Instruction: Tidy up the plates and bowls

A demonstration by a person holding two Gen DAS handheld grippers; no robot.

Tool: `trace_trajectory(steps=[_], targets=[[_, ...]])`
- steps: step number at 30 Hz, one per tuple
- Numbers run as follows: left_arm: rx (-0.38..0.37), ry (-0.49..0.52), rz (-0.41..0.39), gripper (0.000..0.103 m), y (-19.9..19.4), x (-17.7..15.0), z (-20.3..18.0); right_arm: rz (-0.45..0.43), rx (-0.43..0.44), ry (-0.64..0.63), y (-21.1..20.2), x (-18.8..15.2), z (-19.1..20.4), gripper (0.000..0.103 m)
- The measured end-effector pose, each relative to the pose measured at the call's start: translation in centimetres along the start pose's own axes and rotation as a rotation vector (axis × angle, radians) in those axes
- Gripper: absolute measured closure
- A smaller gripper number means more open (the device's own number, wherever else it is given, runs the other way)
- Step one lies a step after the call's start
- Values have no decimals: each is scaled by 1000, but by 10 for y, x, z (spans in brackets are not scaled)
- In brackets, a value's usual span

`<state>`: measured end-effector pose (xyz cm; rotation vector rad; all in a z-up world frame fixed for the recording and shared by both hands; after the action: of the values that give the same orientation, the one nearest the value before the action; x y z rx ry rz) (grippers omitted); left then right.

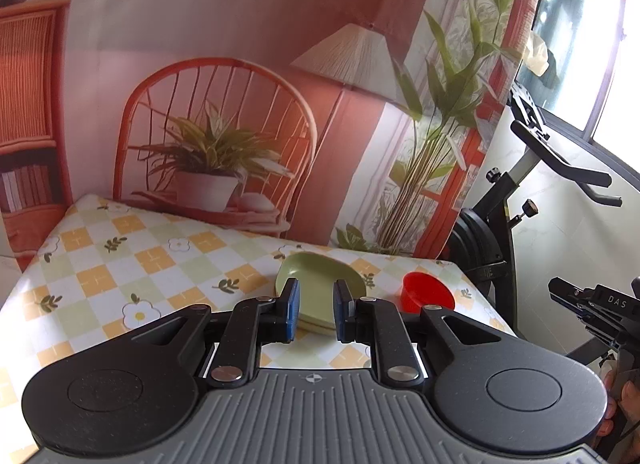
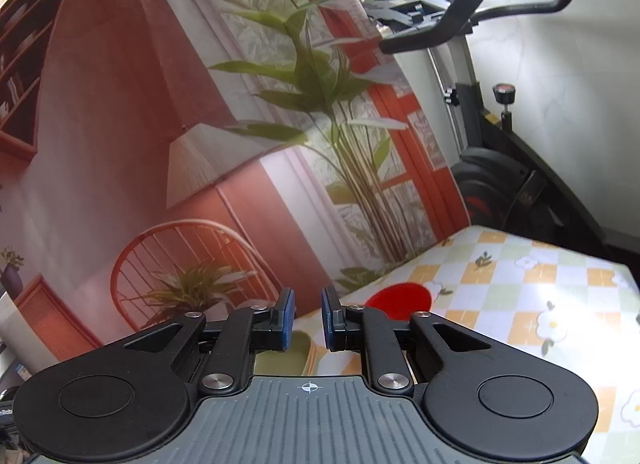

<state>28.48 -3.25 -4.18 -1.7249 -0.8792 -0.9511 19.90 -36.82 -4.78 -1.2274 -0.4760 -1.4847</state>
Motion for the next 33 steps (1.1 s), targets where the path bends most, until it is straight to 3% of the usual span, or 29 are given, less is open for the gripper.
trace_trajectory(steps=[2,4,9,13,23,33], targets=[[-2,14,-21,81,1,7,-9,-29,0,-46,2,13,-3,87],[-6,20,-30,70,5,9,-18,-59,-3,-106,5,22,-4,86],[-28,29,1,69,27,2,-44,-78,-27,-183,29,28,-20,85],[-34,10,49,69,59,-11,-60,-28,-68,-199,54,16,-49,85],[-4,85,175,68,158,-48,-104,99,-117,-164,118,-28,-122,85],[-54,143,236,63,256,-67,-157,169,-99,-114,191,-51,-153,85]])
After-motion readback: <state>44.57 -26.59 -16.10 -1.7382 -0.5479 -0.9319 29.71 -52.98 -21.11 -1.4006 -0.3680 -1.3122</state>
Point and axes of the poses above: each gripper's, at about its wrist camera, not at the fingertips, and y roughly the way its jaws point, z to its left, x to its top, the point moved 6 cm from there along y, roughly the way its jaws point, and after that the axes turned 6 degrees about -z, right-handed, at the moved point
